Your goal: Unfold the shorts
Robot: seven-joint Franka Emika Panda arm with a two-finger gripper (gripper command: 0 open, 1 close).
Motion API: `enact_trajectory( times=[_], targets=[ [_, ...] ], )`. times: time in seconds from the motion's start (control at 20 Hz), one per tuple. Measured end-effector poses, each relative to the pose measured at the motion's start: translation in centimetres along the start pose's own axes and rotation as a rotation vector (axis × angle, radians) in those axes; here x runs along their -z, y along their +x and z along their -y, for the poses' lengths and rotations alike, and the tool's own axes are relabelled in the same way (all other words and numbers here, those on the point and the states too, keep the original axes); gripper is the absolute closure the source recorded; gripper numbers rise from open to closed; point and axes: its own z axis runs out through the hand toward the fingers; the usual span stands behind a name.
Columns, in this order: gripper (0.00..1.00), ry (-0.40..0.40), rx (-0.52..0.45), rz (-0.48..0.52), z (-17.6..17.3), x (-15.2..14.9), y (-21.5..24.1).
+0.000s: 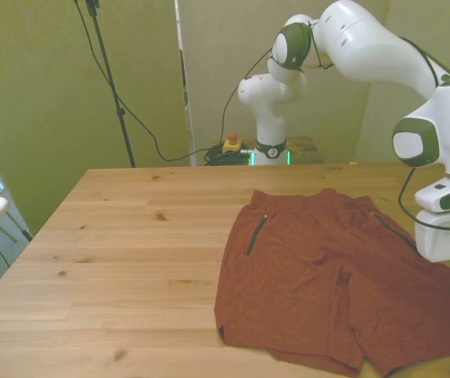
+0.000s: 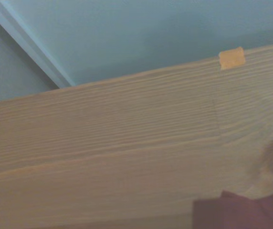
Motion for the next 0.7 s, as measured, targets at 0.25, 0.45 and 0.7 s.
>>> enact_trajectory(
  times=[0.25, 0.45, 0.7],
  targets=[
    [0.0, 0.03, 0.008, -0.001, 1.3, 2.1, -0.4],
    [0.0, -0.103, -0.008, -0.013, -0.2, 4.1, 0.7],
    [0.0, -0.386, -0.013, 0.004, -7.6, 6.4, 2.0]
  ],
)
